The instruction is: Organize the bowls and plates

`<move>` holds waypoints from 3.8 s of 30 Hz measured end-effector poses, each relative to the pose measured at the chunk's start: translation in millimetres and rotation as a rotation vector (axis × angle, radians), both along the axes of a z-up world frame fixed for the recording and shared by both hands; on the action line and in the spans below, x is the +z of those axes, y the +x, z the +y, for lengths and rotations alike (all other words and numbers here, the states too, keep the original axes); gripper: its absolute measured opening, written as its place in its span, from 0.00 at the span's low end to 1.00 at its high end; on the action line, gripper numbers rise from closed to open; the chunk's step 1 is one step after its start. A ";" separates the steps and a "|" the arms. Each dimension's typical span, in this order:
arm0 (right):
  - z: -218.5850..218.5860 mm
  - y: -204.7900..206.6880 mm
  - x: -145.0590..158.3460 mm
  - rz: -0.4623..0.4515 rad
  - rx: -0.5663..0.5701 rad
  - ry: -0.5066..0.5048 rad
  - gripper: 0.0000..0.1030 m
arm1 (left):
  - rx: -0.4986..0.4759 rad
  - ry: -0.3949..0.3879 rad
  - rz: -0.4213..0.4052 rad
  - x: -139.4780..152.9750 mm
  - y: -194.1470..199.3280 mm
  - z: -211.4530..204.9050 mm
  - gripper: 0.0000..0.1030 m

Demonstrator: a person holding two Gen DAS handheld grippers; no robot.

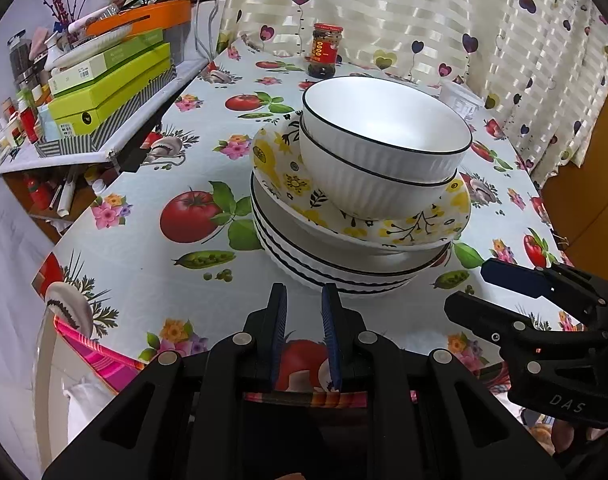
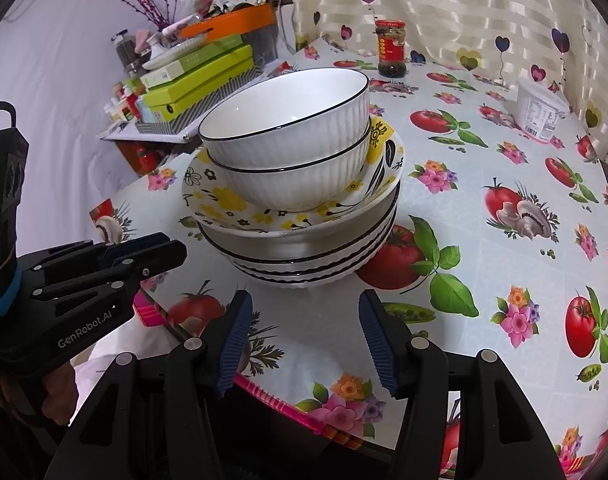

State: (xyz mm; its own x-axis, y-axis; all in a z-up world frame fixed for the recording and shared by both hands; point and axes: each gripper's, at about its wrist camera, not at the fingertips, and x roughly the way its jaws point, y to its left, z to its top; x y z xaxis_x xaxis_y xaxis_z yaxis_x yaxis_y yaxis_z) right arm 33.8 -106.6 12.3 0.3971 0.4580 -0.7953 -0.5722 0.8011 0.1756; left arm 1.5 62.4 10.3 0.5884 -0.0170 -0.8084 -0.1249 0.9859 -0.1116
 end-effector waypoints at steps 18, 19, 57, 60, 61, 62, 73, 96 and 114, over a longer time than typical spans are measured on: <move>2.3 0.0 -2.1 0.007 -0.004 -0.005 0.55 | -0.009 -0.002 0.022 -5.2 4.4 -1.9 0.18; 2.3 -0.1 -1.9 0.007 -0.004 -0.005 0.55 | -0.010 -0.001 0.022 -5.1 4.5 -2.3 0.18; 3.4 1.1 -5.6 0.020 0.007 -0.012 0.57 | -0.025 0.005 0.031 -7.3 8.2 -5.8 0.18; 3.5 0.9 -6.6 0.023 0.005 -0.012 0.57 | -0.027 0.003 0.033 -7.9 8.5 -5.3 0.18; 3.5 1.1 -6.5 0.023 0.006 -0.012 0.57 | -0.027 0.004 0.034 -7.8 8.5 -5.0 0.18; 3.5 1.0 -6.6 0.023 0.005 -0.012 0.57 | -0.027 0.004 0.034 -7.8 8.5 -5.1 0.18; 3.8 1.1 -6.4 0.024 0.006 -0.012 0.57 | -0.028 0.003 0.038 -9.5 8.4 -5.0 0.18; 4.8 -0.7 -8.7 0.031 0.008 -0.012 0.57 | -0.028 0.002 0.044 -11.6 9.2 -4.4 0.18; 6.2 -1.4 -8.6 0.034 0.010 -0.013 0.57 | -0.027 0.004 0.045 -11.7 9.6 -4.9 0.18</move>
State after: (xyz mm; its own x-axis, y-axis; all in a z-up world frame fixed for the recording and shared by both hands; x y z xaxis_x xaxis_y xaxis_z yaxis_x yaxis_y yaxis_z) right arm 32.4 -100.4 3.7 0.3652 0.4510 -0.8144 -0.5738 0.7979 0.1845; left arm 11.2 57.5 -1.4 0.5510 -0.0291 -0.8340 -0.1025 0.9895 -0.1023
